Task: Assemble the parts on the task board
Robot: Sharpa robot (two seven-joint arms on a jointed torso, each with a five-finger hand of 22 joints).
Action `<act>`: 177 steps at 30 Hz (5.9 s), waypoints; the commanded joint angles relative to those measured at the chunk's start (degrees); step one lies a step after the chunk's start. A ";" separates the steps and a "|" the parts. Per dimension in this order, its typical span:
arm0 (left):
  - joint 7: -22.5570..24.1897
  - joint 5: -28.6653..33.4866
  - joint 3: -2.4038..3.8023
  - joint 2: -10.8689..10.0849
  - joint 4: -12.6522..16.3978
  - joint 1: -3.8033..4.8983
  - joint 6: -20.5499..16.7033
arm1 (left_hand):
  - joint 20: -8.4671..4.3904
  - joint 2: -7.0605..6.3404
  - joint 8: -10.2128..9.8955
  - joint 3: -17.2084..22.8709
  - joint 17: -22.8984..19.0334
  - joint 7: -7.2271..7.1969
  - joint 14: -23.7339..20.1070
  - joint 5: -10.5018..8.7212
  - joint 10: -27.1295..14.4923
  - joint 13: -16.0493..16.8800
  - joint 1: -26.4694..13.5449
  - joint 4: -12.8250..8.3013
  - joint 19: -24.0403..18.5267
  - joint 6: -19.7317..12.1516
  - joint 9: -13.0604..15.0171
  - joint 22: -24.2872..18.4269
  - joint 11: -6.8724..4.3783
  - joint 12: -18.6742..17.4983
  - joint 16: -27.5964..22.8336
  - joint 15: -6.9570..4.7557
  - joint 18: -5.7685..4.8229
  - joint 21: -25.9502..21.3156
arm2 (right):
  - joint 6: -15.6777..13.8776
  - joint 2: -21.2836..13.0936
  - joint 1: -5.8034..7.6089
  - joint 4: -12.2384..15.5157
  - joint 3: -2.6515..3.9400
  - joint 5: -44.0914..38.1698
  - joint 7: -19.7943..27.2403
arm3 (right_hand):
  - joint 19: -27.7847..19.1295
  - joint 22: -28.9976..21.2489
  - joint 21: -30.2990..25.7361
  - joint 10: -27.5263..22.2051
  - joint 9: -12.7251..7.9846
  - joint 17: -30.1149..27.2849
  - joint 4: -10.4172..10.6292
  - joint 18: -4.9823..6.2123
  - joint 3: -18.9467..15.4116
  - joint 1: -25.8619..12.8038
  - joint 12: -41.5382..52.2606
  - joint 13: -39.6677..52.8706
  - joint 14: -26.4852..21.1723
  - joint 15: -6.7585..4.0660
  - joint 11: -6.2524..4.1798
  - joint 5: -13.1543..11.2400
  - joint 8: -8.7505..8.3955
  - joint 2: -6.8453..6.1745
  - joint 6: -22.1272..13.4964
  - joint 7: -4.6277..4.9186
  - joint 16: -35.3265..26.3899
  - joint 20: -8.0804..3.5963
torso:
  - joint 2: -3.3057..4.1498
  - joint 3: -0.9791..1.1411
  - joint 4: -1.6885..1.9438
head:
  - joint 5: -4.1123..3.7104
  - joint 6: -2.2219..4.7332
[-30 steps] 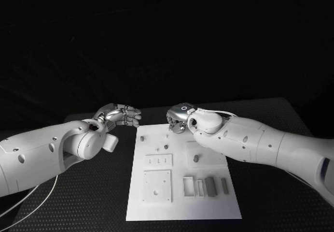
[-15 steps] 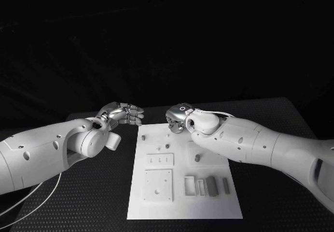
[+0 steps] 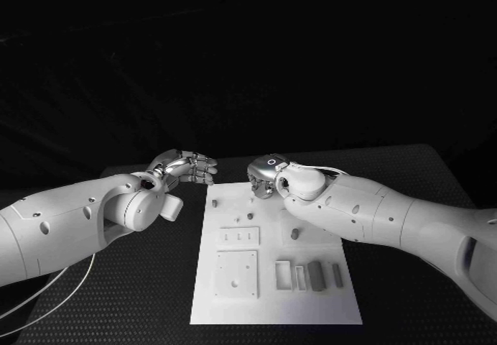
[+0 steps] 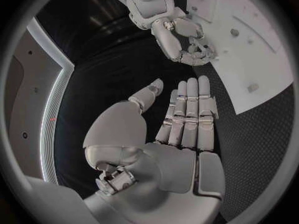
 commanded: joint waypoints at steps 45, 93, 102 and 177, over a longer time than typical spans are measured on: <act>0.21 -0.13 0.06 0.68 -0.22 0.53 0.80 | -0.13 -0.03 -0.45 0.03 0.42 0.29 0.40 0.23 0.27 0.33 -0.72 0.36 0.22 0.23 0.14 0.18 0.10 -0.50 -0.69 -0.06 0.75 -0.46 | 1.80 3.00 -0.47 -4.32 -0.99 1.83 1.50 | -1.06 1.21 0.55 -1.80 1.11 -0.55 0.10 1.75 0.63 -0.20 -1.70 0.13 -0.68 0.50 0.98 0.40 -1.36 0.11 -1.07 -0.01 0.38 0.03 | 0.09 0.02 2.19 | 0.56 -0.44; 1.33 -0.12 0.05 -2.04 0.35 0.77 1.13 | -0.12 -0.10 -0.73 -0.02 0.83 0.38 0.50 0.23 0.27 0.63 -0.71 0.29 0.22 0.08 0.20 0.33 0.14 -0.88 -1.06 -0.05 0.75 -0.57 | 9.14 -19.70 3.17 12.95 4.22 12.51 2.64 | -0.55 1.41 8.11 -15.46 3.53 7.66 7.40 1.75 -1.61 -2.03 50.34 61.22 -3.80 0.05 0.31 0.33 -6.07 -11.94 -10.84 1.89 18.62 -1.21 | 0.06 0.28 0.45 | 0.54 1.53; 1.32 -0.12 0.05 -1.78 -0.10 0.75 1.11 | -0.12 -0.07 -0.75 -0.03 0.89 0.38 0.51 0.23 0.29 0.68 -0.74 0.30 0.23 0.08 0.21 0.35 0.14 -0.92 -1.11 -0.05 0.75 -0.58 | 8.83 -18.90 1.89 11.31 3.82 10.91 2.74 | -1.10 1.35 9.69 -16.76 2.64 8.84 7.97 1.75 -1.26 -2.34 53.71 62.45 -4.51 0.53 0.80 0.31 -7.50 -12.37 -12.75 2.39 20.30 -1.44 | 0.12 0.34 0.27 | 0.55 1.43; 1.14 -0.12 0.01 -1.43 -0.71 0.73 1.42 | -0.13 0.08 -0.90 -0.11 1.36 0.37 0.65 0.23 0.41 1.05 -0.87 0.29 0.26 0.16 0.36 0.52 0.14 -1.28 -1.53 -0.06 0.76 -0.70 | -2.86 -16.98 -0.60 16.94 2.74 -2.60 -1.71 | -1.59 1.00 12.32 -15.29 7.05 9.75 0.51 1.75 -0.51 -4.60 57.35 57.13 -2.76 -3.15 -3.35 0.39 -1.67 2.12 1.99 -2.08 21.15 -1.77 | 0.11 0.16 0.25 | 1.13 0.23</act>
